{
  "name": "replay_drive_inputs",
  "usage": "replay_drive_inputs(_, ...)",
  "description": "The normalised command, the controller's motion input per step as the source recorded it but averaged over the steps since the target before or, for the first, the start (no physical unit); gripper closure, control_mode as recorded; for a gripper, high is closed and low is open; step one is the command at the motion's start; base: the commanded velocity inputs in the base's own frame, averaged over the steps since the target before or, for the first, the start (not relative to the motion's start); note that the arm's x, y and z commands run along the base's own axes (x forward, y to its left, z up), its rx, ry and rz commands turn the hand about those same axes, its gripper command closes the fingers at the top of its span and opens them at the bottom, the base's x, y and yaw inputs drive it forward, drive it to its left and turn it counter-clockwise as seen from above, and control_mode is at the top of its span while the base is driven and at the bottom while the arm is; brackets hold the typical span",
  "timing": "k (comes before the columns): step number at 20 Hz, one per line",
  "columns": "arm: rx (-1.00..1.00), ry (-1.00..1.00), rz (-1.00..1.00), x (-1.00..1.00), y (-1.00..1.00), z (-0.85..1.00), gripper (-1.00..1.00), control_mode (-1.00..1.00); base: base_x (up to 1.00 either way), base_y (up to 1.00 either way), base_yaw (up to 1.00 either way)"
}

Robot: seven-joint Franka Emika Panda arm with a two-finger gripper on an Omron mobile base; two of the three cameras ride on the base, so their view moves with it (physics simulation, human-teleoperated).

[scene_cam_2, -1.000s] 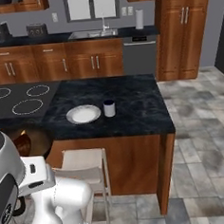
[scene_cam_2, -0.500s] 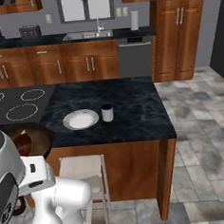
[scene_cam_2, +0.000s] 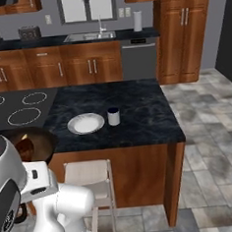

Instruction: Pick up the pan with the steak in it and place it on the dining table. Then place the steak on the plate.

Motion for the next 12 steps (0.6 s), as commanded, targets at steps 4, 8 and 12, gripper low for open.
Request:
replay_drive_inputs(4, 0.0, 0.0, 0.0, 0.0, 0.0, 0.0, 1.0, 1.0, 0.0, 0.62, -0.04)
replay_drive_inputs(8, 0.0, 0.0, 0.0, 0.0, 0.0, 0.0, 1.0, 1.0, -0.03, 0.22, 0.0)
replay_drive_inputs(12, 0.0, 0.0, 0.0, 0.0, 0.0, 0.0, 1.0, 1.0, 0.01, 0.16, 0.0)
